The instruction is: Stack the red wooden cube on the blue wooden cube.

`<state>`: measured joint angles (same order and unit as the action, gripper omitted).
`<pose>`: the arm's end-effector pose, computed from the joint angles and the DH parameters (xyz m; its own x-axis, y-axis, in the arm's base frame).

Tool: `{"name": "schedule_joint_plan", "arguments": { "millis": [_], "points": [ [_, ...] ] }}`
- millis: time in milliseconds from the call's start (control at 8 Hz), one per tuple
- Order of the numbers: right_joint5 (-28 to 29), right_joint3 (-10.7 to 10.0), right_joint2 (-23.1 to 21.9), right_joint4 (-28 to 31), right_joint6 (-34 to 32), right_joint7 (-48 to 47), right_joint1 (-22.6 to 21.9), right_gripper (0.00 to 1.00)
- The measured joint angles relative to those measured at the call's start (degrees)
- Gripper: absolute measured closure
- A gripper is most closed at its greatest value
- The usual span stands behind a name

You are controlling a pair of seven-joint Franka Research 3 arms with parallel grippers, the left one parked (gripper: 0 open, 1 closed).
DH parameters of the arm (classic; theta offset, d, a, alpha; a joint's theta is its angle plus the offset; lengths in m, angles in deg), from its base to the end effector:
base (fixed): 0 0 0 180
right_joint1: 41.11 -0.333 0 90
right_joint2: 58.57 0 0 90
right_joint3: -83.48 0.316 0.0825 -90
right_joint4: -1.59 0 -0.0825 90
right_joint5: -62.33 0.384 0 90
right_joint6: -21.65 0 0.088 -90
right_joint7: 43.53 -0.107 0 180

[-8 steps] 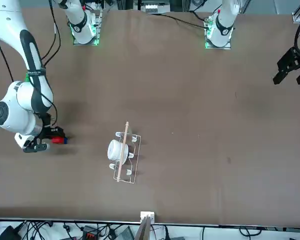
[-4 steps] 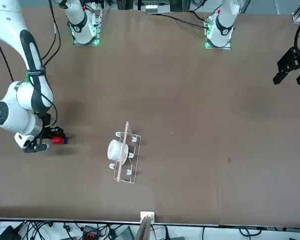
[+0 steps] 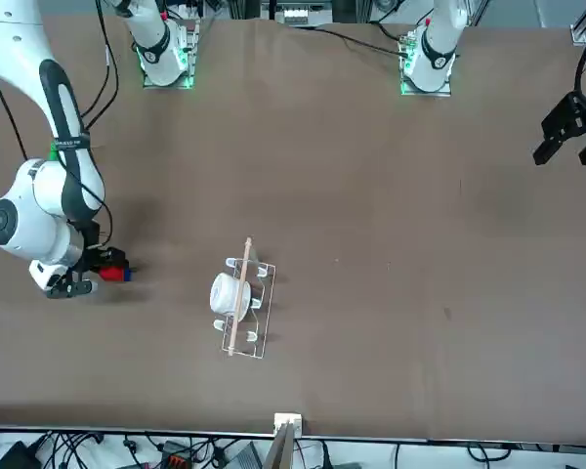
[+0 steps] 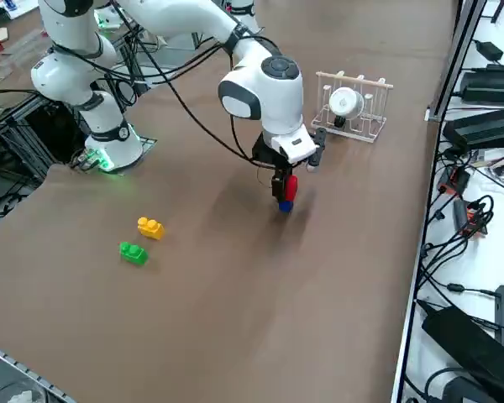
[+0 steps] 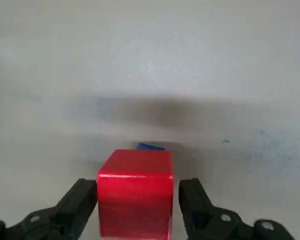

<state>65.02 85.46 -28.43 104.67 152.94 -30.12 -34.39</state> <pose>0.6485 -0.0544 0.2523 0.9930 0.1157 -0.0216 0.1143 -0.9917 -0.0581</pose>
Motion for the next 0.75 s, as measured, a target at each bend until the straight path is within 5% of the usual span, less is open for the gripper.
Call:
{"name": "schedule_joint_plan", "arguments": {
  "millis": [750],
  "points": [
    [0.0,0.3,-0.3,-2.5,0.0,0.0,-0.1,0.0]
  ]
}}
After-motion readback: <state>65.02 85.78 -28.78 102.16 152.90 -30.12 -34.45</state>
